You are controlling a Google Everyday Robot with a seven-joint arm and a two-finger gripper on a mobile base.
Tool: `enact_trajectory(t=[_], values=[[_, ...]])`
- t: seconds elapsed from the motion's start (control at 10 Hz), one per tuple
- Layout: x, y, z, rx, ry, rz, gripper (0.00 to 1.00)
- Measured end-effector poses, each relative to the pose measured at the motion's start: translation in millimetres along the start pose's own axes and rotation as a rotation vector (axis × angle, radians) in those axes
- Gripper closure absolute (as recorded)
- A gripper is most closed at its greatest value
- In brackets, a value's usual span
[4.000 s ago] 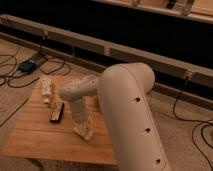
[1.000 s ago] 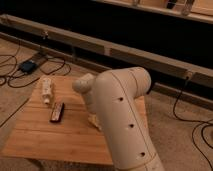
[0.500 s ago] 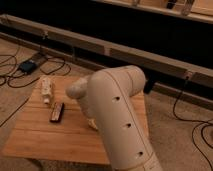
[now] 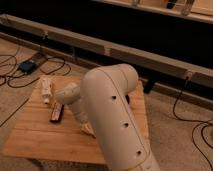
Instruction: Wipe the white sponge on the table
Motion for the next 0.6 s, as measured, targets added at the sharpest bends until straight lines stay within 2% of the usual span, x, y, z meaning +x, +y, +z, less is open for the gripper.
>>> enact_trajectory(t=[0.3,0.6], values=[[-8,22,-8,0.032,0.002,-0.062,1.0],[-20,38,-20,0.046,-0.02,-0.097,1.0]])
